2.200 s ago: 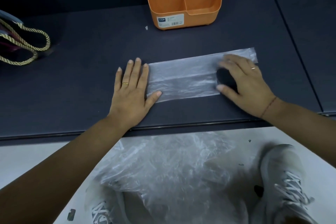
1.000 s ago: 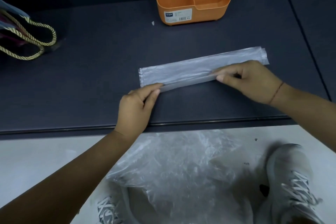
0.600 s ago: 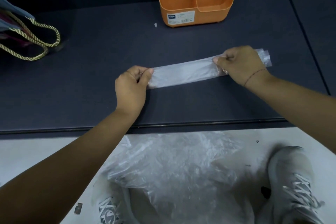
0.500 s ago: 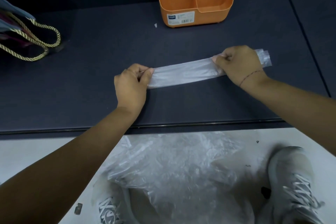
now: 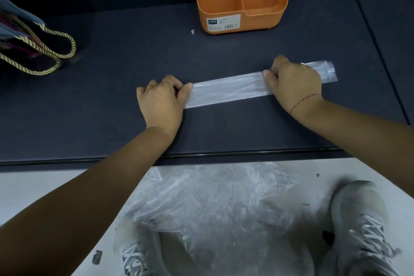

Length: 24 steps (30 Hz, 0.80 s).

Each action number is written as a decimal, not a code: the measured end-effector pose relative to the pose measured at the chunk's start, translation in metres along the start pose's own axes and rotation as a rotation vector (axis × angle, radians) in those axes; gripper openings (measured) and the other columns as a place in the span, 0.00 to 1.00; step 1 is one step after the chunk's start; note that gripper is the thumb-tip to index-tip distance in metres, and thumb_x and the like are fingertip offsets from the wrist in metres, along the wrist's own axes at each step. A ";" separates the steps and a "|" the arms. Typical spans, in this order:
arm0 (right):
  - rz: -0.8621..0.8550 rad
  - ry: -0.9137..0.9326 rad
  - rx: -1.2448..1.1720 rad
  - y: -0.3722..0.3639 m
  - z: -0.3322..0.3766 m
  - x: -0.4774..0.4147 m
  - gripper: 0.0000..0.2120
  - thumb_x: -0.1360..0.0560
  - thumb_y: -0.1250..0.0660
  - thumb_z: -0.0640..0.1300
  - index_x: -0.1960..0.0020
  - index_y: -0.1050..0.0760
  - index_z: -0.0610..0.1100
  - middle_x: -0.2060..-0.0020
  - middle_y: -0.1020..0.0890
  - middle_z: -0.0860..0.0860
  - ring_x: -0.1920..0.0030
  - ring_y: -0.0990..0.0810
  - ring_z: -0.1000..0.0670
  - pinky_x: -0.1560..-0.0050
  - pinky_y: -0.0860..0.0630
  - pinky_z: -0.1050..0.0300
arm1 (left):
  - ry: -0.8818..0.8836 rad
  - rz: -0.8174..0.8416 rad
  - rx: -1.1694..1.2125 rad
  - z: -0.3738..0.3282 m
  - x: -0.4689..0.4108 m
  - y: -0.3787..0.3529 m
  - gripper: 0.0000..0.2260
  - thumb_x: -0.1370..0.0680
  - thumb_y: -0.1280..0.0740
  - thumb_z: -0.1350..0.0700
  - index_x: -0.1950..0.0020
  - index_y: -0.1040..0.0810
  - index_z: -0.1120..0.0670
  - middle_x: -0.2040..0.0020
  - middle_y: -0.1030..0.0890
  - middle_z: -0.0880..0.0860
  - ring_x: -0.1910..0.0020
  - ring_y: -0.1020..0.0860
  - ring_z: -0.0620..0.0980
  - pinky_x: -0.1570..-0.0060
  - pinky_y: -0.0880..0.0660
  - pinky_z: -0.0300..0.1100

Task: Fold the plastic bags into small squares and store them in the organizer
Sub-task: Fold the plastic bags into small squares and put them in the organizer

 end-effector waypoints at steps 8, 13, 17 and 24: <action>-0.105 0.073 0.052 0.010 0.005 0.001 0.14 0.21 0.40 0.50 0.49 0.27 0.39 0.59 0.21 0.41 0.57 0.25 0.40 0.58 0.33 0.50 | -0.202 -0.051 -0.059 -0.020 0.007 0.002 0.16 0.21 0.36 0.51 0.38 0.23 0.57 0.38 0.23 0.58 0.35 0.29 0.59 0.35 0.40 0.53; -0.139 0.532 -0.115 0.004 0.069 0.024 0.22 0.24 0.44 0.46 0.34 0.27 0.38 0.38 0.24 0.40 0.38 0.26 0.38 0.34 0.36 0.46 | -0.436 0.335 -0.044 -0.047 0.038 -0.018 0.34 0.19 0.54 0.38 0.21 0.43 0.60 0.20 0.44 0.56 0.21 0.51 0.52 0.24 0.62 0.45; 0.339 0.532 -0.137 -0.039 0.089 0.041 0.38 0.25 0.63 0.62 0.21 0.52 0.41 0.21 0.49 0.47 0.22 0.53 0.50 0.23 0.59 0.54 | -0.427 0.454 -0.104 -0.040 0.044 -0.029 0.38 0.23 0.61 0.35 0.20 0.55 0.58 0.19 0.54 0.54 0.21 0.59 0.48 0.24 0.64 0.43; 0.336 0.322 0.128 -0.028 0.016 0.040 0.50 0.33 0.70 0.75 0.21 0.62 0.43 0.22 0.59 0.48 0.23 0.63 0.51 0.24 0.64 0.53 | -0.407 0.478 -0.149 -0.041 0.043 -0.028 0.41 0.25 0.64 0.32 0.20 0.58 0.57 0.19 0.57 0.53 0.21 0.61 0.47 0.25 0.67 0.41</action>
Point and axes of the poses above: each hand's wrist, its own x-axis away from the middle knuckle, its own y-axis out of the back of the hand, z = x × y, the point moved 5 cm from there along -x, towards the middle knuckle
